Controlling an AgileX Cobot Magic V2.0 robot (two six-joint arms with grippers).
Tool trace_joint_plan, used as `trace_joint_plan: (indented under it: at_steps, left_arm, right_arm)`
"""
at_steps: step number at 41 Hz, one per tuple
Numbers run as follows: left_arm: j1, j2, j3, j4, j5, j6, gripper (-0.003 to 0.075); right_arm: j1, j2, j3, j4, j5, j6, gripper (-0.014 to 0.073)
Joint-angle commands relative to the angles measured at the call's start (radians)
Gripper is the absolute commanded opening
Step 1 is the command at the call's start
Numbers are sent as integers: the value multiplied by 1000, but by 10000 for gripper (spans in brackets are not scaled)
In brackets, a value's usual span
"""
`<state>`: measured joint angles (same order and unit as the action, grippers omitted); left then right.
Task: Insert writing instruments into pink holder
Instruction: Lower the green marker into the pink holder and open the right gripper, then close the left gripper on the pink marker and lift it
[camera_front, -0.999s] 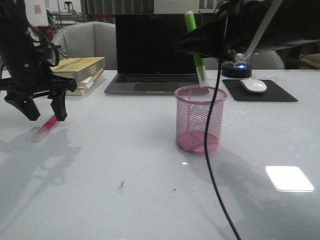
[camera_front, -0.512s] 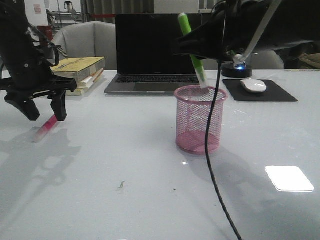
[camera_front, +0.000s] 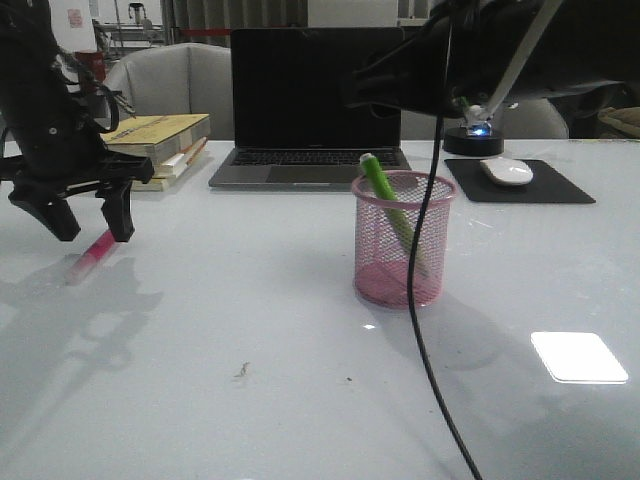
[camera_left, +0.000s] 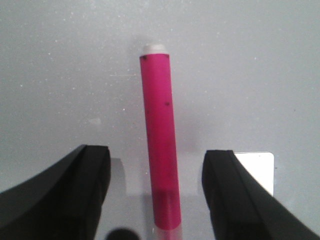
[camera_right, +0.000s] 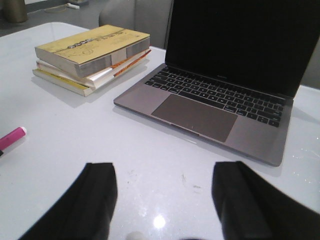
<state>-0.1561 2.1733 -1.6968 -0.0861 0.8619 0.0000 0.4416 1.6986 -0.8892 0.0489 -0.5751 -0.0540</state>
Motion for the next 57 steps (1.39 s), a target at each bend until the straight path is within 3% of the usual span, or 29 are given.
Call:
trace_joint_plan:
  at_steps: [1, 8, 20, 29, 38, 57]
  left_arm:
    - [1, -60, -31, -7, -23, -8, 455]
    - [1, -60, -31, -7, -18, -8, 455]
    - [1, -60, -31, -7, -2, -8, 455]
    - [1, -60, -31, -7, 6, -8, 455]
    - [1, -60, -31, -7, 13, -8, 455]
    - [5, -60, -31, -26, -38, -32, 455]
  right_arm:
    - [-3, -49, -22, -14, -140, 2, 522]
    - [-3, -104, -22, -27, -97, 2, 522]
    - [-38, -309, -90, -27, 394, -5, 522]
    - [-103, -533, -67, -27, 687, -5, 522]
    - [-108, -774, 214, -27, 565, -4, 522]
    - [-108, -788, 229, -27, 569, -4, 522]
